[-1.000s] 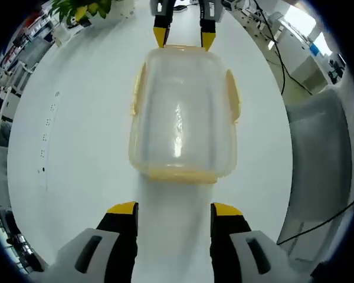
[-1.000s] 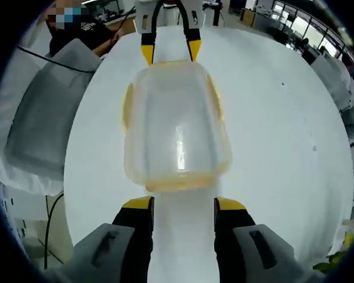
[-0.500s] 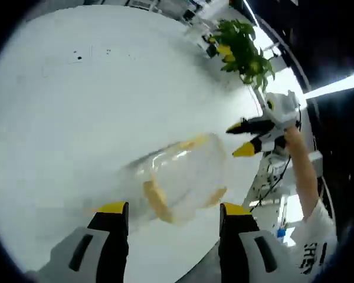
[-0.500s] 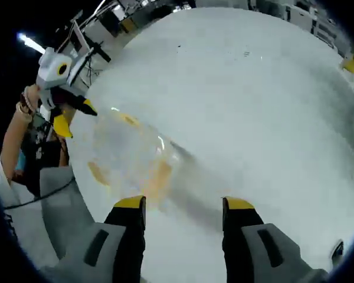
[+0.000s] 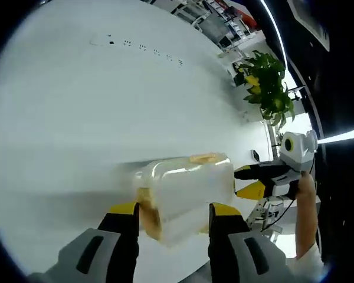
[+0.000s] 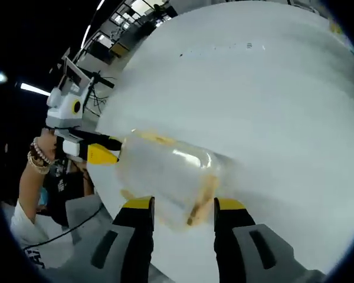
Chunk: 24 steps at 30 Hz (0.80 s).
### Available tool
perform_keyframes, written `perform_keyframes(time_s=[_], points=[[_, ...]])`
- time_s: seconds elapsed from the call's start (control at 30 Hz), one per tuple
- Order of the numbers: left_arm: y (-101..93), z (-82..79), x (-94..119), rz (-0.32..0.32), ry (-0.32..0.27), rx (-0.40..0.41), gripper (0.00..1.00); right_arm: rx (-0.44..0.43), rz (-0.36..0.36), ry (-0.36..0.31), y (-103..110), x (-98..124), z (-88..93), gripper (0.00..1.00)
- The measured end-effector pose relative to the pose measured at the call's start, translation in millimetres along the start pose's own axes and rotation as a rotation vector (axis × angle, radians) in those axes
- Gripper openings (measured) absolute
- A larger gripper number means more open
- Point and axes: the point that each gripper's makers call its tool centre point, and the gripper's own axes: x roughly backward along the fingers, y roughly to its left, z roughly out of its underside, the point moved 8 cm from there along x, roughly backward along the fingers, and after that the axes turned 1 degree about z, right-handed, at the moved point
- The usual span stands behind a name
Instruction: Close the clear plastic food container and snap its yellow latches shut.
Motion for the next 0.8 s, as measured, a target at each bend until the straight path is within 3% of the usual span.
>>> perform_keyframes(time_s=[0.07,0.2,0.37,0.47,0.8], points=[[2.6,0.0,0.8,-0.004,0.0,0.004,0.36,0.0,0.012,0.007,-0.7,-2.4,-0.3,0.37],[4.5,1.1,-0.1,-0.003,-0.002,0.02,0.34,0.039,0.077,0.026,-7.2,-3.9,-1.3,0.29],[8.8,0.4,0.1,-0.024,0.004,0.016,0.26,0.003,0.049,0.026,-6.4,-4.2,-1.9,0.28],[9.7,1.2,-0.3,-0.057,0.015,-0.049,0.22,0.004,0.057,0.03,-6.0,-4.6,-3.1,0.27],[9.5,0.9,-2.2,-0.046,0.02,-0.051,0.19,0.001,0.065,0.028,-6.7,-5.1,-3.8,0.26]])
